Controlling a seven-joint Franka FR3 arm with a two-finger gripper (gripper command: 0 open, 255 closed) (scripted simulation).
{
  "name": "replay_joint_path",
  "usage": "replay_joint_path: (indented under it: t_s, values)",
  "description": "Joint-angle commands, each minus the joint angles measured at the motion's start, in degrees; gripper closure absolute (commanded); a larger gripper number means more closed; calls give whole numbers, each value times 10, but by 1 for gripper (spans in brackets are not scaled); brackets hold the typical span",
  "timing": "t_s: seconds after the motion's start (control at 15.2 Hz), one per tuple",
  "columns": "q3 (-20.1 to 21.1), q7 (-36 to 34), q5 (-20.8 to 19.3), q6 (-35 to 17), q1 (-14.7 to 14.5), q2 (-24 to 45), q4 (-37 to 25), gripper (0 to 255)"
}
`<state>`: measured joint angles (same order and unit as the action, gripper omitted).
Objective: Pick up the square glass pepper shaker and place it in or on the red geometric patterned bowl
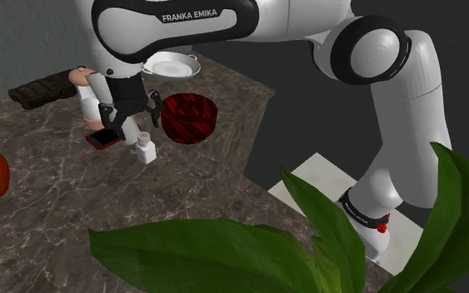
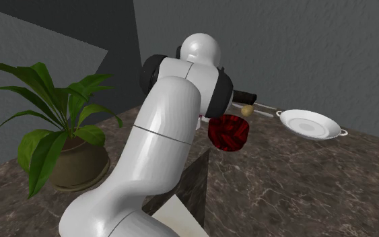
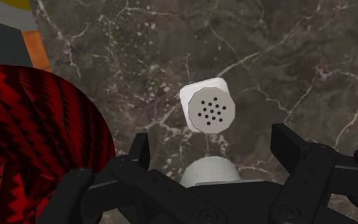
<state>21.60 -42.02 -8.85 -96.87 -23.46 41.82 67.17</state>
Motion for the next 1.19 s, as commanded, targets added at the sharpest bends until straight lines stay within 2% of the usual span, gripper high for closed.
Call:
replay_joint_path:
  t_s: [0.0,0.4,0.86,0.92,1.12]
  values:
    - [-1,-4,-1,-7,-4,7,0,0]
    - [-1,-6,-2,-51,1,5,47,0]
    - [-1,-6,-2,-51,1,5,47,0]
    - [-1,-6,-2,-51,1,5,47,255]
    - [-1,-6,-2,-51,1,5,47,255]
